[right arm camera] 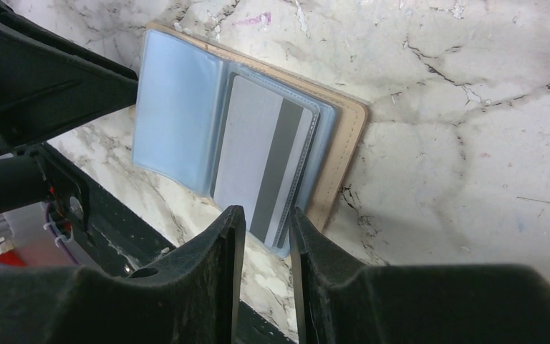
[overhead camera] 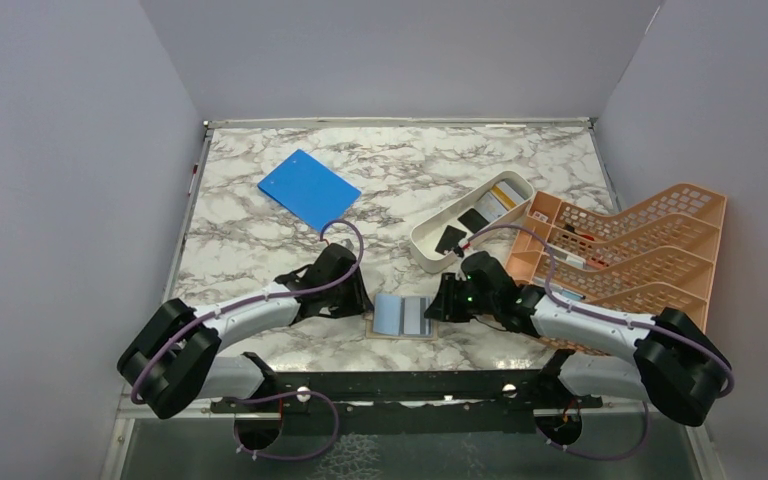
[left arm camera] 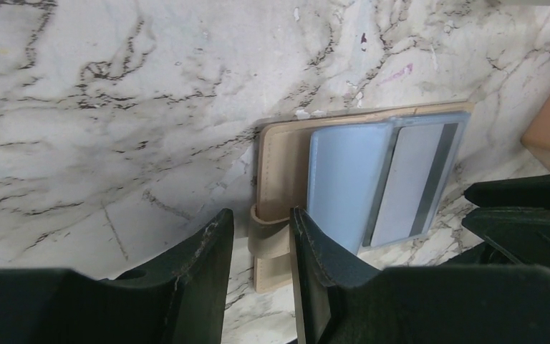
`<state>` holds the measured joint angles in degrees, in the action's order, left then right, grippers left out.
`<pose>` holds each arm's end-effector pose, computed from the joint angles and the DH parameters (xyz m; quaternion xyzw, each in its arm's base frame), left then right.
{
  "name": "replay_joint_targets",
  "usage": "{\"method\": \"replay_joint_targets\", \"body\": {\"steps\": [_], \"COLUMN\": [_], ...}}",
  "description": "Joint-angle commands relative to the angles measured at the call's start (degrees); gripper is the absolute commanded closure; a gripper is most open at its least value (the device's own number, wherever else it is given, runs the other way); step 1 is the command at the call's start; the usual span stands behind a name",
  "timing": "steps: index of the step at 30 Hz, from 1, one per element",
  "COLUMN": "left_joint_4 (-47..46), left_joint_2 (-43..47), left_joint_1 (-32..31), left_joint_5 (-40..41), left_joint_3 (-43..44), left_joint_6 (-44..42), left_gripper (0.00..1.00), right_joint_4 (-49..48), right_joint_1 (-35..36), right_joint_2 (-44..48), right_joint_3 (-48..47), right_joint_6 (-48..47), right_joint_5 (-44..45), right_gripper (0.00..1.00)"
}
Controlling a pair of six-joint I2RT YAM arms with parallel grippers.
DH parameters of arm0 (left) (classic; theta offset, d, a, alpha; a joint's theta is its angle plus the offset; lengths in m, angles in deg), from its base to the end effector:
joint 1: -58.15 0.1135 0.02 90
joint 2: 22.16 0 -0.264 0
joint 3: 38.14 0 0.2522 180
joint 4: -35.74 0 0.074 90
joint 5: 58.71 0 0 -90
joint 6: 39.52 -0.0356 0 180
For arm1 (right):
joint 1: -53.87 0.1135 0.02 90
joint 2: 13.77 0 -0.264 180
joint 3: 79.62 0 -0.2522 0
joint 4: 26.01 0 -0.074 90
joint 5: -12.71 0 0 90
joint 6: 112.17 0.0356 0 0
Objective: Put the credit cards into the card holder
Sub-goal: Close the card holder at the center of the board.
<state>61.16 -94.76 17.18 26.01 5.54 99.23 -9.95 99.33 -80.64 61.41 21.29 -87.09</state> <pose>0.1682 -0.1504 0.1545 -0.0504 0.9497 -0.2468 0.1859 0.1484 0.1594 0.1625 -0.0494 0.9163 0.3290 0.2230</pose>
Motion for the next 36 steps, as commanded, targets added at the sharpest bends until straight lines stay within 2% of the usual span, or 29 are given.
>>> {"method": "replay_joint_targets", "body": {"steps": [1,16,18,24,31,36], "left_joint_4": [-4.69,-5.06,-5.29,-8.5,-10.09,-18.89], "left_joint_2": [-1.1,1.49,1.66,0.49,6.69,11.47], "left_joint_1": [0.04,-0.42,-0.42,-0.43,-0.43,-0.43], "left_joint_5": [-4.18,-7.64,-8.21,-12.65,-16.02,-20.12], "left_joint_3": [-1.78,-4.46,-4.4,-4.62,-2.33,-3.6], "left_joint_6": [1.1,2.4,2.27,2.38,3.92,7.45], "left_gripper": [0.62,0.6,0.67,0.99,1.0,1.0], "right_joint_4": [-2.63,-6.39,-6.81,-8.22,-11.67,-12.9], "right_joint_1": [0.49,0.51,0.5,0.51,0.87,2.07], "right_joint_2": [-1.81,-5.68,-5.99,-6.94,-7.2,-9.51], "right_joint_3": [0.97,3.15,3.27,3.58,4.37,3.69], "right_joint_6": [-0.29,0.08,0.08,0.37,0.72,0.95], "right_joint_5": [2.36,2.02,1.79,0.98,-0.86,-0.57], "right_gripper": [0.66,0.67,0.67,0.68,0.69,0.69]}}
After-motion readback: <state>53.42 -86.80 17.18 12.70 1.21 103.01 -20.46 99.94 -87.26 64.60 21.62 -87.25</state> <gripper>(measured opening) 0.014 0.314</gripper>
